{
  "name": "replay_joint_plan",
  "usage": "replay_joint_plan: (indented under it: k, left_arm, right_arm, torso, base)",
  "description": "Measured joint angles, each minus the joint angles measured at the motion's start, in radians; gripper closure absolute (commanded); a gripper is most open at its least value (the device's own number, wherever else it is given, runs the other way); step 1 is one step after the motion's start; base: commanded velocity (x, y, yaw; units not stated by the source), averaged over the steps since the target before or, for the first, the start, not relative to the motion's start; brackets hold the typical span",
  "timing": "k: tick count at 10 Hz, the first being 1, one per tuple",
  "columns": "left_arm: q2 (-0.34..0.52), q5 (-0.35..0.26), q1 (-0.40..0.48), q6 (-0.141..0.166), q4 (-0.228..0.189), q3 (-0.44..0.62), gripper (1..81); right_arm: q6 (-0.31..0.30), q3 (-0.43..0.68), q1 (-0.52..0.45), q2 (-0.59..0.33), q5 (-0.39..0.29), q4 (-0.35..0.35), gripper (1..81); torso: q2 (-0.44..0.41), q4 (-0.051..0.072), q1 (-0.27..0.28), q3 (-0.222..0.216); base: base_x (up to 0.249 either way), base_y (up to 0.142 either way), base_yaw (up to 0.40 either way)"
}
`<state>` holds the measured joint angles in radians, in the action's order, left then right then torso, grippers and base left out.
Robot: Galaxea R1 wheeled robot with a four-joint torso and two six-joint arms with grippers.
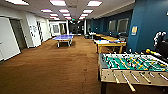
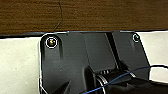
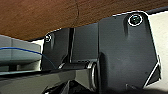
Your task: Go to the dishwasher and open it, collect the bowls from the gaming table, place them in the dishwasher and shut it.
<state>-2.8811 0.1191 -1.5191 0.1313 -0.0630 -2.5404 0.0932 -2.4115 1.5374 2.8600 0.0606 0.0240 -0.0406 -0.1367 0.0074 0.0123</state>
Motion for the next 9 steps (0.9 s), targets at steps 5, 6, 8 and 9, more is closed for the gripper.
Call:
replay_joint_plan:
  k: [5,6,8,9]
  left_arm:
    - [-0.001,0.0,0.0,0.0,0.0,-0.003,1.0]
    - [-0.006,0.0,0.0,0.0,0.0,-0.016,1.0]
    - [-0.023,-0.001,0.002,0.0,0.0,-0.047,1.0]
    - [-0.03,-0.002,0.005,0.0,0.0,-0.056,1.0]
  right_arm:
    - [0.0,0.0,0.0,0.002,0.0,0.0,1.0]
    - [0.0,0.0,0.0,0.004,-0.001,0.0,1.0]
    - [0.0,0.0,0.0,0.005,-0.001,0.0,1.0]
    - [0.0,0.0,0.0,0.005,-0.001,0.0,1.0]
  torso:
    - [0.0,0.0,0.0,0.0]
    - [0.0,0.0,0.0,0.0]
    - [0.0,0.0,0.0,0.0]
    - [0.0,0.0,0.0,0.0]
  base:
    - [0.0,0.0,0.0]
    - [0.0,0.0,0.0]
    - [0.0,0.0,0.0]
    - [0.0,0.0,0.0]
